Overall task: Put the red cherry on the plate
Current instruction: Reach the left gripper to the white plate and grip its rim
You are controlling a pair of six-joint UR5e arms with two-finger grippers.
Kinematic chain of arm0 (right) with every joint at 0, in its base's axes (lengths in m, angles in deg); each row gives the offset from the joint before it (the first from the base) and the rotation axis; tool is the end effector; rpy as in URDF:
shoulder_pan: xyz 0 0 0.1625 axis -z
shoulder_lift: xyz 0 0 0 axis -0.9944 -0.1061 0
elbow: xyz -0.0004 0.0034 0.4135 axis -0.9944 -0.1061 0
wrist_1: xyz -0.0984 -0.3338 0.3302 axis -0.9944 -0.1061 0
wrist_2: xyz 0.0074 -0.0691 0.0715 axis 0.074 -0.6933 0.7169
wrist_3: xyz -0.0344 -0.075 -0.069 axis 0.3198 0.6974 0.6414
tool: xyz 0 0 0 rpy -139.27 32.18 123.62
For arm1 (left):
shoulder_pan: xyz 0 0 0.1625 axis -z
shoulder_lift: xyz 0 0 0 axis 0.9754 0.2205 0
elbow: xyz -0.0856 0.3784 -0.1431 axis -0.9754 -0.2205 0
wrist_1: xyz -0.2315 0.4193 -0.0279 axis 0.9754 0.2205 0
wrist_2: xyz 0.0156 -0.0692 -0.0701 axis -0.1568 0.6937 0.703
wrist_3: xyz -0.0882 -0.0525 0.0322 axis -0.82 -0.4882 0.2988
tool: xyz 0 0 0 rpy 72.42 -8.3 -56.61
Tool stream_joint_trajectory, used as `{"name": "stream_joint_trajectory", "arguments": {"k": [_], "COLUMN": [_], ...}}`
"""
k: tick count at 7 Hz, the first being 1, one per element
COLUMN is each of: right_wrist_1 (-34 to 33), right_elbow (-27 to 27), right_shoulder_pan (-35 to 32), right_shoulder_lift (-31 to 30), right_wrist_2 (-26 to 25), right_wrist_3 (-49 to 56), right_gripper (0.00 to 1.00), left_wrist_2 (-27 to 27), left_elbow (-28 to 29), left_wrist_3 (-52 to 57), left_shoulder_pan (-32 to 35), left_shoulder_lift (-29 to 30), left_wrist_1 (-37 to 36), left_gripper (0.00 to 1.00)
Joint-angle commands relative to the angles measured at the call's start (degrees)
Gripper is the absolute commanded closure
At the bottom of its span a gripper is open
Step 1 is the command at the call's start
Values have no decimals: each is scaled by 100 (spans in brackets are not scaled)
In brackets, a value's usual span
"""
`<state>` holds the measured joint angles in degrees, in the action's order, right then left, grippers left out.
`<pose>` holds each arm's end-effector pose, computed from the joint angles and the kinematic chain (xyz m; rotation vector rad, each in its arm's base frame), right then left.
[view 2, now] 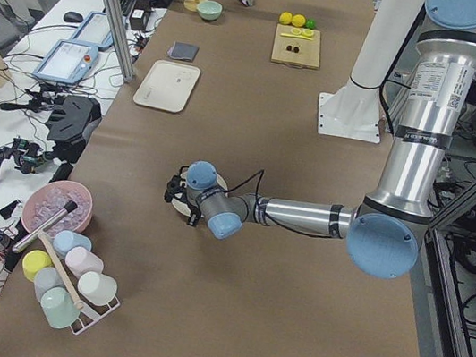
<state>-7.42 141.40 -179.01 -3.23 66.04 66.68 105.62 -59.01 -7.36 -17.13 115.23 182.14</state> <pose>0.1073 -0.5272 0.6284 -0.0118 -0.7518 0.0767 0.2535 -0.5691 0.6446 0.1651 0.9457 0.0703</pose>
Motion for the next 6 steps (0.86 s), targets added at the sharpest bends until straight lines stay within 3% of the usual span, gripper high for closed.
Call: {"name": "stream_joint_trajectory", "arguments": {"k": [1, 3, 5, 6], "right_wrist_1": [0, 0, 9, 148], "right_elbow": [9, 26, 27, -8], "right_shoulder_pan": [0, 0, 0, 0], "right_shoulder_lift": [-7, -15, -15, -24], "right_wrist_2": [2, 2, 2, 2], "right_wrist_3": [0, 9, 35, 9], "right_gripper": [0, 0, 0, 0], "left_wrist_2": [49, 276, 1441, 1490], "left_elbow": [-49, -58, -163, -312], "left_wrist_3": [-1, -53, -88, -106], "left_shoulder_pan": [95, 410, 1208, 1264], "left_shoulder_lift": [-14, 3, 335, 598], "left_wrist_1": [-17, -78, -620, -1102], "left_gripper": [100, 100, 100, 100]}}
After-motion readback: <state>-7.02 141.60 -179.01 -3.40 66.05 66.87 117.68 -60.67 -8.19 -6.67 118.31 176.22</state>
